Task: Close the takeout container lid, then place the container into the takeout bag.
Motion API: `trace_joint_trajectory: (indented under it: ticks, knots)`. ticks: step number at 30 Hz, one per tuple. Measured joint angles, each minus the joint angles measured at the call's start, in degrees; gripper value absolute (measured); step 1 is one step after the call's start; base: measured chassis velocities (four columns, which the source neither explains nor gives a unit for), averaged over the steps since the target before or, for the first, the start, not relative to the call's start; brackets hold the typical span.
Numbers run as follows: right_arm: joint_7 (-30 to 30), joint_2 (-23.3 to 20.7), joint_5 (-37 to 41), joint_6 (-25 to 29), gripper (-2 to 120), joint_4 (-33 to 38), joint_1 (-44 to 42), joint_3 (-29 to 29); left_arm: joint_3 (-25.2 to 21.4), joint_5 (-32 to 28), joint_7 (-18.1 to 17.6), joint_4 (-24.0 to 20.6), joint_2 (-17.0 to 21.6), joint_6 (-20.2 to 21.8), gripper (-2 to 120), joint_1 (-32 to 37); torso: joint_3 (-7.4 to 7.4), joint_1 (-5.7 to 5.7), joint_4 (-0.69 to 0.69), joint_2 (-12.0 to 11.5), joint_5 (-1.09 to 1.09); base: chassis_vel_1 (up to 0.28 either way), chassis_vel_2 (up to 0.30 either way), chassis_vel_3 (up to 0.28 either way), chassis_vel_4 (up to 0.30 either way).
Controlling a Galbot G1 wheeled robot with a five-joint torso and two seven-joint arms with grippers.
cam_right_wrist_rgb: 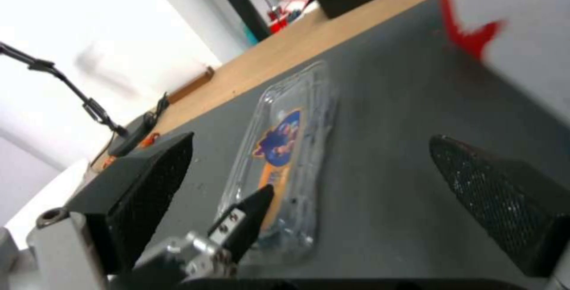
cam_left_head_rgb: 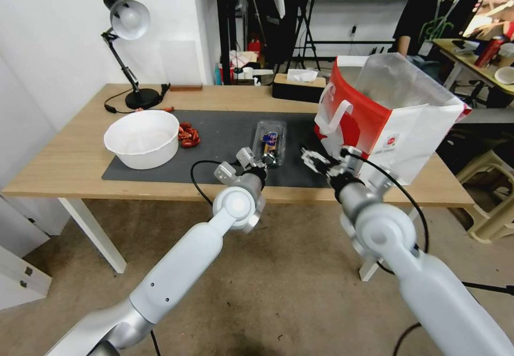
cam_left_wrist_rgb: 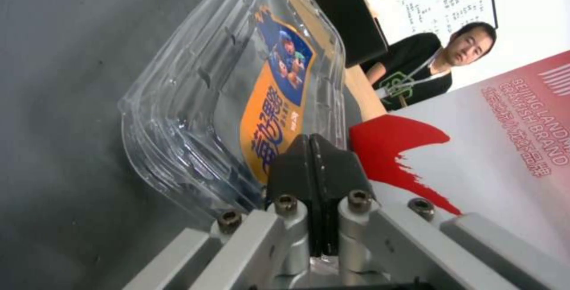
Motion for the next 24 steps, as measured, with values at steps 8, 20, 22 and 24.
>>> trace_joint_trajectory:
  ticks: [8,20,22,24]
  knots:
    - [0.17,3.34,2.05,0.0,99,-9.21,7.4,-4.6,0.05,0.16,0.03,0.14,0.26,-0.05,0,-0.08,0.0,0.0,0.0,0.0,0.0,0.0,0.0,0.0,0.0]
    - [-0.26,6.17,2.0,-0.21,79,-15.07,9.96,-6.45,0.2,0.39,0.06,0.1,0.41,-0.1,0,0.14,-0.01,-0.01,0.0,0.01,0.0,0.0,0.0,0.0,0.0]
    - [-0.47,6.72,1.71,-0.24,73,-16.23,10.14,-6.77,0.24,0.41,0.07,0.05,0.44,-0.12,0,0.15,-0.01,-0.01,-0.01,0.01,0.0,0.0,0.0,0.0,0.0]
    - [-0.63,7.13,1.54,-0.24,72,-16.93,10.3,-6.94,0.25,0.42,0.07,0.03,0.46,-0.12,0,0.13,-0.01,-0.01,0.0,0.01,0.0,0.0,0.0,0.0,0.0]
